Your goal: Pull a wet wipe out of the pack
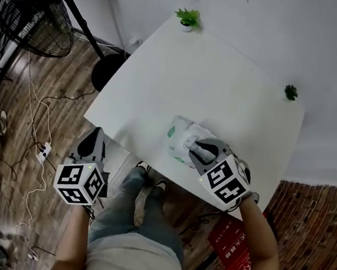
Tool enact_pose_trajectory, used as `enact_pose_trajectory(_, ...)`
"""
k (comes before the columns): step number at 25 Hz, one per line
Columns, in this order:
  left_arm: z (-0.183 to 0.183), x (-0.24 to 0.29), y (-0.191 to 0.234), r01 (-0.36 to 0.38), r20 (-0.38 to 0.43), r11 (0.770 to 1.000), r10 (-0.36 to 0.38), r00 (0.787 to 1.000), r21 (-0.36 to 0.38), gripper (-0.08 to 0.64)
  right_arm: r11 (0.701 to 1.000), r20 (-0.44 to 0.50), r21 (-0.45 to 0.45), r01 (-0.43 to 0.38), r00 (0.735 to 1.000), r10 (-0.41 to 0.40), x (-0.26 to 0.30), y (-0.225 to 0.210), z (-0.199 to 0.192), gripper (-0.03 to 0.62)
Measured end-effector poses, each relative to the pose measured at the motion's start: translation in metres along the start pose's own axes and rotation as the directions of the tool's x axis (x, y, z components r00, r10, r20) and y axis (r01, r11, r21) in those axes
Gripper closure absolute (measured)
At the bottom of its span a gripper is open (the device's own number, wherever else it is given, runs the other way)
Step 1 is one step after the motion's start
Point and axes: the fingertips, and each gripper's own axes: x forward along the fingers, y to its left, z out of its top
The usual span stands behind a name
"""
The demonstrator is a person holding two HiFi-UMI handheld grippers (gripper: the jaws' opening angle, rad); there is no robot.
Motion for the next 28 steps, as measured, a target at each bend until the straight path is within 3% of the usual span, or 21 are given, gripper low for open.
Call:
enact_pose_trajectory(15, -0.014, -0.003, 0.005, -0.014, -0.022, 1.000, 0.013, 1.000, -0.022, 0.558, 0.989, -0.120, -0.122, -0.085, 0.990, 0.070, 0.016, -0.003, -0.010, 0.511)
enact_pose_trajectory(21, -0.016, 0.000, 0.005, -0.010, -0.031, 1.000, 0.009, 0.999, -0.024, 0.558, 0.955, -0.195, -0.252, -0.159, 0.975, 0.110, 0.020, 0.001, -0.013, 0.529)
enact_pose_trajectory(28, -0.020, 0.003, 0.005, -0.009, -0.041, 1.000, 0.008, 0.999, -0.027, 0.558, 0.920, -0.254, -0.333, -0.206, 0.959, 0.123, 0.026, 0.005, -0.017, 0.528)
